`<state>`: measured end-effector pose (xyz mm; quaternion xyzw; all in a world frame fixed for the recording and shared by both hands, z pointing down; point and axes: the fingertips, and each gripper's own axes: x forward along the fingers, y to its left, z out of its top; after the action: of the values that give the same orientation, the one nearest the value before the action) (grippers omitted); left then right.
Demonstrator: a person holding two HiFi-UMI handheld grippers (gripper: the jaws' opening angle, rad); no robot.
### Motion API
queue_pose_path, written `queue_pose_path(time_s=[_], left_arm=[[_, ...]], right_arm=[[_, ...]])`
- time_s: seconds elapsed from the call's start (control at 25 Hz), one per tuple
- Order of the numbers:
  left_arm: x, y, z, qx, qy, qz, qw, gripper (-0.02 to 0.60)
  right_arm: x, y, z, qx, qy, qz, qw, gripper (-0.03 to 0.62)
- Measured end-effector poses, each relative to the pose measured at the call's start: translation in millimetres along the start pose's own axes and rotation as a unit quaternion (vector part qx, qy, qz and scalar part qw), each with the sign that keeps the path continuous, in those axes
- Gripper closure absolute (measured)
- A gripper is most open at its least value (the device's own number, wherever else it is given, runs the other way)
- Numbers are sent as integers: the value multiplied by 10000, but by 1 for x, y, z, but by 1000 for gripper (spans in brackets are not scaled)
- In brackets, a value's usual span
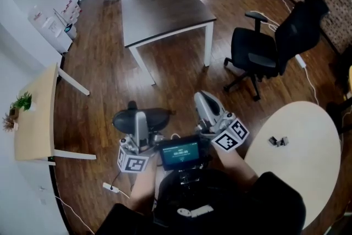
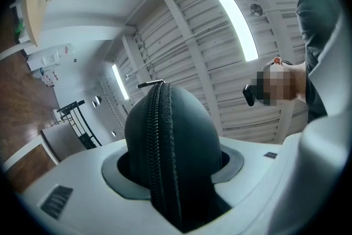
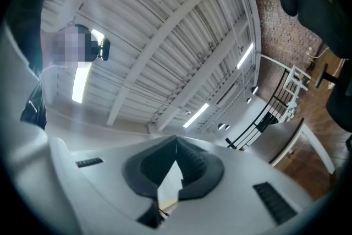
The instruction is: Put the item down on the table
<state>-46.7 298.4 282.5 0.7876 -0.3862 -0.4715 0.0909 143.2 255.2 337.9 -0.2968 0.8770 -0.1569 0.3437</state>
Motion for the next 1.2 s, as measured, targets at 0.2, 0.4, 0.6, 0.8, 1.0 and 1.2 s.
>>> queue_pose_path(time_s=[0.2,0.4,0.6,0.8,1.0,1.2], left_arm=[[32,49,-4,-142,22,-9,9999,324],[68,94,-11,-415,99,-47,9991,324],[90,135,-3,-456,129,-18,9989,324],[112,173,15,-472,67,-69,9988,324],[125,208,27,-601,19,-160,9981,324],[140,236,28,-645,19,-141,9978,324]], right_arm=[[40,-34,-12,45,72,-97,9999,591],[80,-70,-11,-35,25,-212,9998,591],[120,-94,-20,-59,27,-307,9995,591],[160,-106,-37,-135,102,-319,9994,591],[190,-116,-52,-269,99,-335,9990,591],[210,-132,-58,-368,169,-394,9984,591]])
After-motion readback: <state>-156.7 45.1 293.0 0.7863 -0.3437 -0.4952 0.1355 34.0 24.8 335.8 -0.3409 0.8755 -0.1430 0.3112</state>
